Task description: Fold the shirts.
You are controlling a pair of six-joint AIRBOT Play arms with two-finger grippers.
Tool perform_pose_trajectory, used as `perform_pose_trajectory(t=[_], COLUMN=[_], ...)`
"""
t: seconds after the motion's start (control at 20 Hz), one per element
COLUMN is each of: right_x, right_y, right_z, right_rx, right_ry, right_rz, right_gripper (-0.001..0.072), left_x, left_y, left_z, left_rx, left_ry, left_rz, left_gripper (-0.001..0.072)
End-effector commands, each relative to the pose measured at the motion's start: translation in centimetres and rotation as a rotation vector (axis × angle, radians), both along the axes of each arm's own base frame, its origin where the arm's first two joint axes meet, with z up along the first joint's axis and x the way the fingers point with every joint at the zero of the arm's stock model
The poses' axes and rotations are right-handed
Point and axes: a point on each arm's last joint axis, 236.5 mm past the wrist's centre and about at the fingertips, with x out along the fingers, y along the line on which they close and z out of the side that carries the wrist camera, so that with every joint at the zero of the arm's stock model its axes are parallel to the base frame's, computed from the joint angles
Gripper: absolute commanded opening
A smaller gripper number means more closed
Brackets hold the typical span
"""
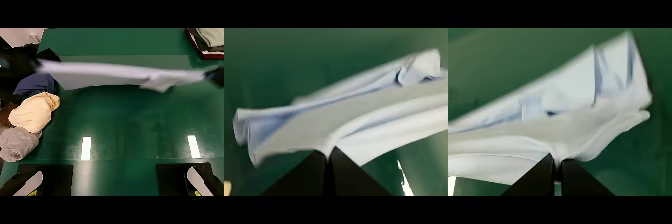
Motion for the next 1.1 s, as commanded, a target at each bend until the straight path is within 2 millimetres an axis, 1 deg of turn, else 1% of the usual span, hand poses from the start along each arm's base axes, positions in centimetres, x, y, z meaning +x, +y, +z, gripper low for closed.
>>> perform_pose_trajectory(t=[0.0,0.1,0.15,0.2,0.25,0.3,0.35,0.4,0.45,0.5,0.55,0.6,0.65,0.7,0.75,0.8,0.85,0.9,0.95,1.0,1.05], right_x=[-4.2,-8.0,-9.9,-11.8,-13.3,-14.7,-15.7,-16.4,-16.5,-16.0,-15.1,-13.6,-11.6,-9.7,-7.9,-6.3,-5.1,-4.1,-3.2,-1.8,-0.4], right_y=[2.1,3.7,4.2,4.2,3.9,3.4,2.8,1.8,1.2,0.5,-0.1,-0.8,-1.5,-2.4,-3.3,-4.0,-4.5,-4.9,-4.9,-4.7,-4.3], right_z=[16.8,23.9,26.5,28.8,30.3,31.4,32.0,32.3,32.4,31.9,30.8,29.0,26.1,22.7,19.1,14.9,10.9,6.9,3.8,0.9,-1.4], right_rx=[-0.166,-0.254,-0.306,-0.352,-0.389,-0.427,-0.462,-0.493,-0.508,-0.507,-0.493,-0.471,-0.445,-0.412,-0.378,-0.335,-0.288,-0.241,-0.209,-0.182,-0.165], right_ry=[-0.385,-0.557,-0.621,-0.673,-0.697,-0.703,-0.691,-0.667,-0.645,-0.609,-0.554,-0.473,-0.361,-0.236,-0.115,0.021,0.153,0.288,0.383,0.452,0.494], right_rz=[-0.001,-0.007,-0.024,-0.060,-0.102,-0.147,-0.188,-0.233,-0.256,-0.268,-0.270,-0.254,-0.225,-0.201,-0.175,-0.145,-0.119,-0.088,-0.055,-0.022,0.006], right_gripper=[0.0016,0.0016,0.0016,0.0017,0.0017,0.0016,0.0016,0.0015,0.0015,0.0014,0.0014,0.0014,0.0014,0.0014,0.0014,0.0013,0.0014,0.0013,0.0013,0.0014,0.0014], left_x=[-7.2,-12.4,-14.9,-17.3,-19.2,-20.8,-21.9,-22.5,-22.5,-21.5,-19.9,-17.4,-14.9,-12.7,-10.4,-8.5,-6.7,-5.3,-4.3,-3.5,-2.9], left_y=[-1.3,-2.5,-3.0,-3.6,-4.0,-4.6,-5.1,-5.8,-6.0,-5.6,-4.9,-3.7,-2.8,-2.4,-2.0,-1.7,-1.4,-1.1,-1.2,-1.5,-2.0], left_z=[16.7,23.2,25.7,27.7,29.2,30.3,30.7,30.8,30.5,29.7,28.4,26.1,22.9,19.5,15.3,11.4,7.4,2.9,-1.0,-5.2,-8.5], left_rx=[0.082,0.120,0.123,0.124,0.117,0.103,0.093,0.080,0.080,0.091,0.088,0.094,0.095,0.092,0.078,0.056,0.035,0.011,-0.010,-0.026,-0.031], left_ry=[-0.432,-0.619,-0.695,-0.761,-0.809,-0.842,-0.860,-0.862,-0.850,-0.817,-0.756,-0.660,-0.545,-0.429,-0.297,-0.180,-0.065,0.058,0.164,0.265,0.332], left_rz=[0.006,-0.001,0.000,-0.001,-0.002,-0.013,-0.034,-0.063,-0.077,-0.065,-0.040,-0.002,0.013,0.005,-0.007,-0.016,-0.020,-0.025,-0.033,-0.049,-0.069], left_gripper=[0.0022,0.0022,0.0022,0.0022,0.0022,0.0022,0.0022,0.0022,0.0022,0.0022,0.0021,0.0022,0.0021,0.0021,0.0022,0.0021,0.0022,0.0021,0.0022,0.0022,0.0022])
